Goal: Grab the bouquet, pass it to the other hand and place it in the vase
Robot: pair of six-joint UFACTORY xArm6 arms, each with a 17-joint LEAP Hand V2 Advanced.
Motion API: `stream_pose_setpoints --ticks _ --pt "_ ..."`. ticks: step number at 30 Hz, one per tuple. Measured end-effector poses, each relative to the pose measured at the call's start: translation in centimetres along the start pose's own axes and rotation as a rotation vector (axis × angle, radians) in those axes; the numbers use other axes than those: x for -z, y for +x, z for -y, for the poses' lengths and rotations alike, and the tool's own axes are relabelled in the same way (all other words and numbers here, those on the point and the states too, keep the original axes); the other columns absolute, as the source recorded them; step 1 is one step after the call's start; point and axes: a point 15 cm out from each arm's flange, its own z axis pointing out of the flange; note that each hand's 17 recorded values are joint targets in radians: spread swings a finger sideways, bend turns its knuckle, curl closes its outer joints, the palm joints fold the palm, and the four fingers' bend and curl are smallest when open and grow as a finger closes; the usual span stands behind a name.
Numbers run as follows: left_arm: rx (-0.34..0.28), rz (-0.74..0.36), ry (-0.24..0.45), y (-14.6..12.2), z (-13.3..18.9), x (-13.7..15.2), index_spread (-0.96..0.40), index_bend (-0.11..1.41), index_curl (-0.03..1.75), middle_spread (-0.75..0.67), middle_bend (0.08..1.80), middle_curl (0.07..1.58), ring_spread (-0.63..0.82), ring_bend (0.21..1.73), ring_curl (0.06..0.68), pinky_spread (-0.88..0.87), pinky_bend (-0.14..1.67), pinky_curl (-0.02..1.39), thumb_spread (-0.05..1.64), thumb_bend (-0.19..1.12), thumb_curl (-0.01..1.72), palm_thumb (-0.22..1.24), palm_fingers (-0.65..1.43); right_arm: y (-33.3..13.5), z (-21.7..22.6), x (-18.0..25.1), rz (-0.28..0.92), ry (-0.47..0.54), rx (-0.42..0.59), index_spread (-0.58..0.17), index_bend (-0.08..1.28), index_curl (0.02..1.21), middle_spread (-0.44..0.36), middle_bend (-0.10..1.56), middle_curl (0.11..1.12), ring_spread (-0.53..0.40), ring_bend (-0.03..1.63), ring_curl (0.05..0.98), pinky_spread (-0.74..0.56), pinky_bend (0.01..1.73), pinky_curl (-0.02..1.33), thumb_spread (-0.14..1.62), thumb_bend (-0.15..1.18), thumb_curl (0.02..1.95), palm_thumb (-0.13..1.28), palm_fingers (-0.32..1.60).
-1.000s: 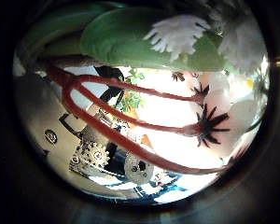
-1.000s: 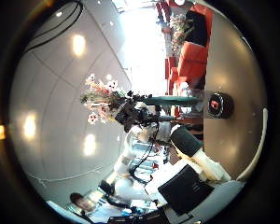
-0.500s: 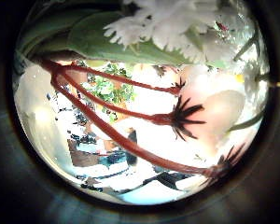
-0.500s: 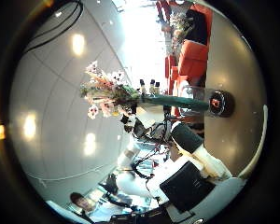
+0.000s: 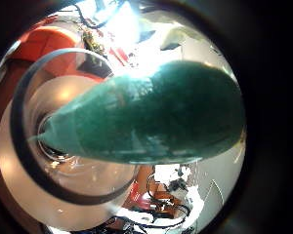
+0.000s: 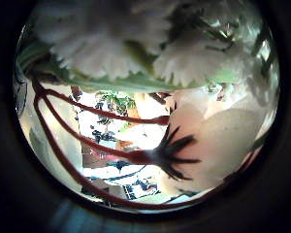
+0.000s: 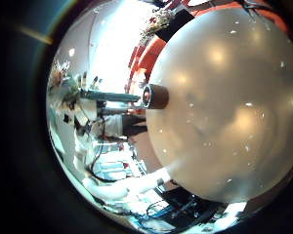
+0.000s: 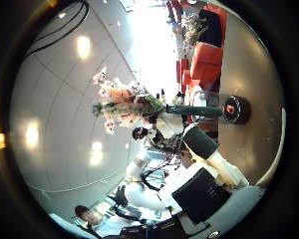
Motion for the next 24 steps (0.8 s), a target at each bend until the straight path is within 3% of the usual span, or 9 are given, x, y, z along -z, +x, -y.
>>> stream_pose_setpoints --ticks 8,15,18,24 --pt "0.054 0.086 -0.035 -1.6 -1.9 2.7 0.27 0.16 0.37 0.62 0.15 0.26 0.7 0.48 0.155 0.62 0.17 0.33 0.85 -0.03 0.35 0.08 -0.13 -0.1 -0.1 0.0 0.003 -0.003 0.002 -0.177 0.18 0.34 0.179 0.18 0.29 0.226 0.35 0.27 0.46 0.44 0.29 1.08 -0.02 0.57 0.81 0.12" --pt "0.148 0.287 -0.096 -4.9 -4.3 5.7 0.28 0.17 0.34 0.63 0.16 0.22 0.72 0.45 0.159 0.62 0.17 0.3 0.87 -0.03 0.34 0.1 -0.11 -0.2 -0.3 -0.3 0.003 -0.011 0.003 -0.173 0.19 0.35 0.173 0.17 0.29 0.223 0.35 0.27 0.46 0.44 0.29 1.07 -0.02 0.57 0.83 0.14" --pt "0.171 0.318 -0.072 -5.4 -4.6 7.1 0.28 0.17 0.34 0.63 0.16 0.21 0.72 0.44 0.162 0.62 0.18 0.28 0.87 -0.03 0.34 0.1 -0.1 -0.2 -0.3 -0.4 0.003 -0.013 0.001 -0.172 0.19 0.36 0.169 0.18 0.29 0.219 0.35 0.271 0.46 0.43 0.29 1.07 -0.02 0.58 0.83 0.15" --pt "0.187 0.326 -0.03 -4.0 -5.8 7.0 0.28 0.17 0.33 0.63 0.16 0.19 0.72 0.43 0.168 0.62 0.18 0.27 0.88 -0.03 0.33 0.1 -0.09 0.8 -0.6 -0.5 -0.016 -0.05 0.001 -0.179 0.18 0.36 0.168 0.18 0.29 0.218 0.35 0.271 0.47 0.43 0.29 1.07 -0.02 0.58 0.83 0.17"
